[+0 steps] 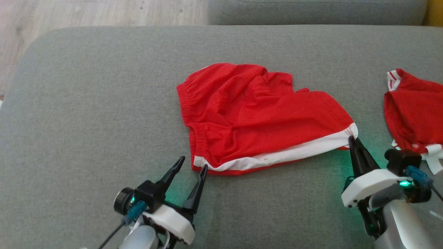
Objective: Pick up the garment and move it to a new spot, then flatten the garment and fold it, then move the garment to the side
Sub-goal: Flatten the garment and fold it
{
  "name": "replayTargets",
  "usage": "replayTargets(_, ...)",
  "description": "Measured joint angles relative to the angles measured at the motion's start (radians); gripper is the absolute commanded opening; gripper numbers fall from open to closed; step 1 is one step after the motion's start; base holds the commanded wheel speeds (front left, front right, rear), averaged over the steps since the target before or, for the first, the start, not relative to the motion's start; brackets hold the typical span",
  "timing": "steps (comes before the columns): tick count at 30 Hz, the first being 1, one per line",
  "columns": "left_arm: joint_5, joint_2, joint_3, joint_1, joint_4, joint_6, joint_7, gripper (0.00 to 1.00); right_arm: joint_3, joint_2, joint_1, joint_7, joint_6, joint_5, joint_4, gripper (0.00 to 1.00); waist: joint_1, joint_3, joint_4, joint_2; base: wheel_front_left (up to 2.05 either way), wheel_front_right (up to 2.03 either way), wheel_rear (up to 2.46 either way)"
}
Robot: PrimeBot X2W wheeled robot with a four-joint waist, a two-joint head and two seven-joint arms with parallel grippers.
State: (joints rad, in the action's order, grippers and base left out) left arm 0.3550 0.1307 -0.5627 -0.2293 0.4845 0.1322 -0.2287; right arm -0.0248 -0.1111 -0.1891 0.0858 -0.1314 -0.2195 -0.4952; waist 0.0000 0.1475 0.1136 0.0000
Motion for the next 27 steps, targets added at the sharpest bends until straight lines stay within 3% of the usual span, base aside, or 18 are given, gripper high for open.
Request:
replayTargets(16, 0.100, 0.023, -0.097, -0.084, 0.108, 0.000, 0.016, 1.00, -0.035, -0.001, 0.000, -0.008, 0.000, -0.001, 0.027, 0.00, 0.0000, 0.011, -0.047, 0.0000, 0.00, 0.00, 0.00)
replayTargets(17, 0.105, 0.023, -0.102, -0.088, 0.113, 0.000, 0.016, 0.91, -0.036, -0.001, 0.000, -0.008, 0.000, -0.001, 0.027, 0.00, 0.0000, 0.012, -0.048, 0.0000, 0.00, 0.00, 0.00)
replayTargets(18, 0.108, 0.025, -0.111, -0.093, 0.117, 0.000, 0.016, 0.49, -0.037, -0.001, 0.000, -0.008, 0.000, -0.001, 0.028, 0.00, 0.0000, 0.012, -0.049, 0.0000, 0.00, 0.00, 0.00)
replayTargets(19, 0.113, 0.026, -0.118, -0.098, 0.118, 0.000, 0.015, 0.00, -0.038, -0.001, -0.001, -0.008, 0.000, -0.001, 0.028, 0.00, 0.0000, 0.013, -0.050, 0.0000, 0.00, 0.00, 0.00)
replayTargets(27, 0.113, 0.047, -0.119, -0.118, 0.090, 0.000, -0.012, 0.00, -0.039, -0.002, -0.002, -0.006, 0.000, -0.006, 0.036, 0.00, 0.0000, 0.013, -0.050, 0.0000, 0.00, 0.00, 0.00)
